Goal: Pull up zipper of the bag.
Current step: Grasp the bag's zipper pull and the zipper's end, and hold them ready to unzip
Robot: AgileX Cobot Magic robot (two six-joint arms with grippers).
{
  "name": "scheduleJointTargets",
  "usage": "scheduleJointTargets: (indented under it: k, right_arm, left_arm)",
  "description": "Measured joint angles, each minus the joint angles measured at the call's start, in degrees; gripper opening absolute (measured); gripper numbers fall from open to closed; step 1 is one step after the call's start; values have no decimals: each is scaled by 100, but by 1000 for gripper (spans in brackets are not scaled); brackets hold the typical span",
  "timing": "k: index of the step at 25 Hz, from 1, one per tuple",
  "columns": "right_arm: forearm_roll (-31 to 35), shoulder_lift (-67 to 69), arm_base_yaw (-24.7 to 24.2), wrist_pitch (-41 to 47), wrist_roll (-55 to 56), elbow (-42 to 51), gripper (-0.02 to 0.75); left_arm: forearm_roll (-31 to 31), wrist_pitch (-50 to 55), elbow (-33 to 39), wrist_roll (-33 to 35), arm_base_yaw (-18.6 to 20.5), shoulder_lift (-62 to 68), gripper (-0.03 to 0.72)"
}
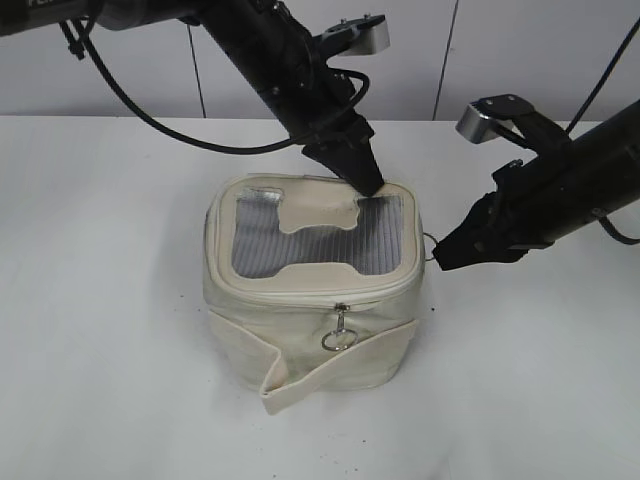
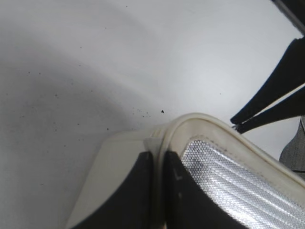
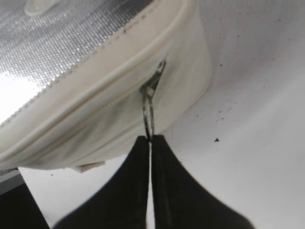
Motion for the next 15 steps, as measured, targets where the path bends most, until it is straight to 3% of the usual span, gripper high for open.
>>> scheduleJointTargets:
  k: [15]
  right_arm:
    - [528, 309, 0, -66, -364, 0, 44]
  left_arm:
    - [6, 0, 0, 0, 0, 0, 36]
